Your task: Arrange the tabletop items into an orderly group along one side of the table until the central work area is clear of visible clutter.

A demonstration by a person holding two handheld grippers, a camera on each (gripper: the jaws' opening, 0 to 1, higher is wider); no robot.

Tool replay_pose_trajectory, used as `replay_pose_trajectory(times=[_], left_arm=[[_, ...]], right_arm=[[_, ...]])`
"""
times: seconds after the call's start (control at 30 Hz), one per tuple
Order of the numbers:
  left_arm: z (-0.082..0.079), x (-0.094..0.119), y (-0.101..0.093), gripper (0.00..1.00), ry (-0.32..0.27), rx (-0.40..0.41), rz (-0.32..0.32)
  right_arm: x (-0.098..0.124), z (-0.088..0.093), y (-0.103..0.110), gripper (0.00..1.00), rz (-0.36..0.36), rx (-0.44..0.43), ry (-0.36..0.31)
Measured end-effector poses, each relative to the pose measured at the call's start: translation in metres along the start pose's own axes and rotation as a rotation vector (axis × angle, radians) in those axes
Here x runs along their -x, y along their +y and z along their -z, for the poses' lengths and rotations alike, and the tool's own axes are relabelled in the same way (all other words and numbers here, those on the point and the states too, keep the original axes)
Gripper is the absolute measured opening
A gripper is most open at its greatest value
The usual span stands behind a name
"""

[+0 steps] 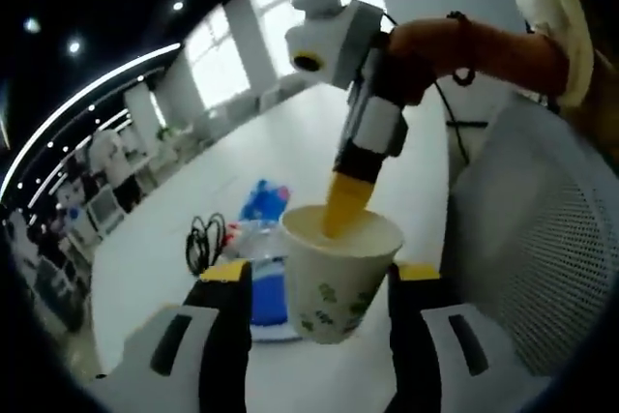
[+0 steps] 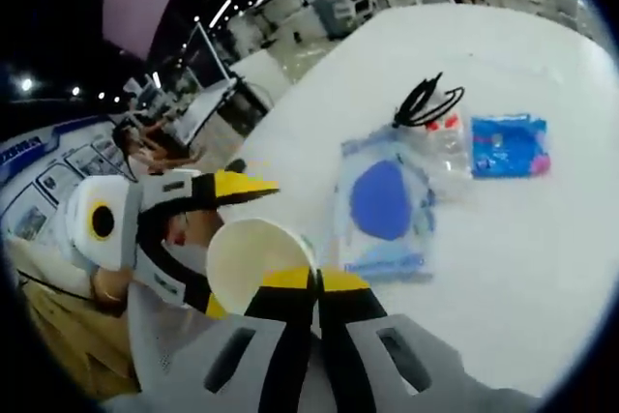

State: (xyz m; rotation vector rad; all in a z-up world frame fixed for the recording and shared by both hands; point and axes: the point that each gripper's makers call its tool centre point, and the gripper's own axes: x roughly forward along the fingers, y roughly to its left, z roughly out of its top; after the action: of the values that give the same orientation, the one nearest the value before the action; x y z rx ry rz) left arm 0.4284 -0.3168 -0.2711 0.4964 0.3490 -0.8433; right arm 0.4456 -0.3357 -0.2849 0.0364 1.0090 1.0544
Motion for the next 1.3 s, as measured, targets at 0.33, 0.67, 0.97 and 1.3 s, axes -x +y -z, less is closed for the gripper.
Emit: replay_pose_trajectory(times=[0.33,0.67,0.97,1.3], left_arm=[[0.003,-0.003,-0.012,0.41,0.029,-0.046,0.049],[0.007,-0.004,-0.015,0.40,0.048,-0.069,0.060],[0.011,-0.003,-0.014,0.39,0.073,-0.061,0.051],[0.012,-0.001,-0.006,0.39,0.067,0.008,0.028]], right_arm=[[-0.001,0.007,0.000,0.01,0.004,0.010,0.041],[-0.002,0.010,0.000,0.01,0.011,0.030,0.058],[-0.005,0.009,0.002,0.02,0.027,0.110,0.049],[0.000,-0.012,0.003,0.06,0.038,0.184,-0.062]])
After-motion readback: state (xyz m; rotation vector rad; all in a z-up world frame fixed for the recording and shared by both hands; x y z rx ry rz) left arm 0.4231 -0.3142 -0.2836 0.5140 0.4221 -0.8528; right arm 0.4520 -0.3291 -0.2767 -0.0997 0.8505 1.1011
